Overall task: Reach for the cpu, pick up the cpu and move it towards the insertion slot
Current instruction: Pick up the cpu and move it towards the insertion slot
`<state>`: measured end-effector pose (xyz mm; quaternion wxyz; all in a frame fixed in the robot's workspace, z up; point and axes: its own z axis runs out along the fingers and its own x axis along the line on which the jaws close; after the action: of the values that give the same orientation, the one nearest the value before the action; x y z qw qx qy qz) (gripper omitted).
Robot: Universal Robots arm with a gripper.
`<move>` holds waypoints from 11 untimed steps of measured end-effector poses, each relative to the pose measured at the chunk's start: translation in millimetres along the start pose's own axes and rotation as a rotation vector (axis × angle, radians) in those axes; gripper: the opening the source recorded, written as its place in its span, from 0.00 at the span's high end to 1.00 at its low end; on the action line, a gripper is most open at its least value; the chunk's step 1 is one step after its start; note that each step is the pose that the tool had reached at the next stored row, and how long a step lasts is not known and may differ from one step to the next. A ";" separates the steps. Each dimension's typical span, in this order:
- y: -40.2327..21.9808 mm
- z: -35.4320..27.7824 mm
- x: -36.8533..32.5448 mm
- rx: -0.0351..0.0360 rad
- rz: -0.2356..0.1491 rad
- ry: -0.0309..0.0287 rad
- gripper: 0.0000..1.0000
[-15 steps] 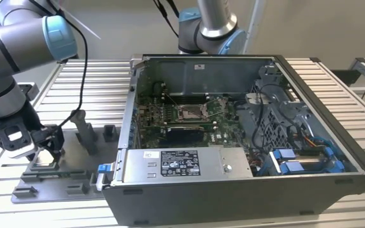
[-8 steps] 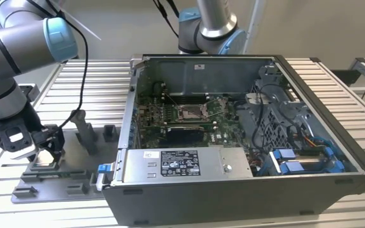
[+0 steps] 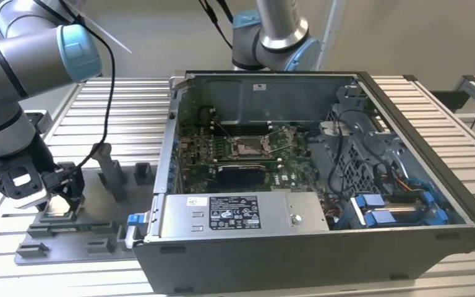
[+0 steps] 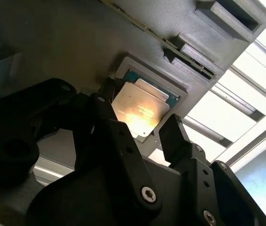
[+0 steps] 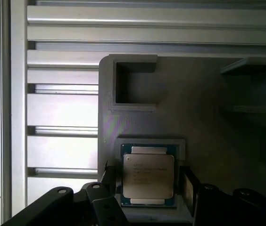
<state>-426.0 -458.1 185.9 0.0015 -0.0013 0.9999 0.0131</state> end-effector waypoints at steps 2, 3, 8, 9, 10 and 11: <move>0.0 0.1 0.0 -0.0001 0.000 -0.0001 0.00; 0.0 0.1 0.0 0.0000 0.000 -0.0001 0.00; 0.0 0.2 0.0 0.0000 0.000 -0.0002 1.00; 0.0 0.2 0.0 0.0000 0.000 -0.0001 1.00; 0.0 0.2 0.0 0.0001 0.000 0.0000 1.00; 0.0 0.2 0.0 0.0000 0.000 0.0000 1.00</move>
<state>-426.0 -458.1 185.7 0.0014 -0.0013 0.9999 0.0131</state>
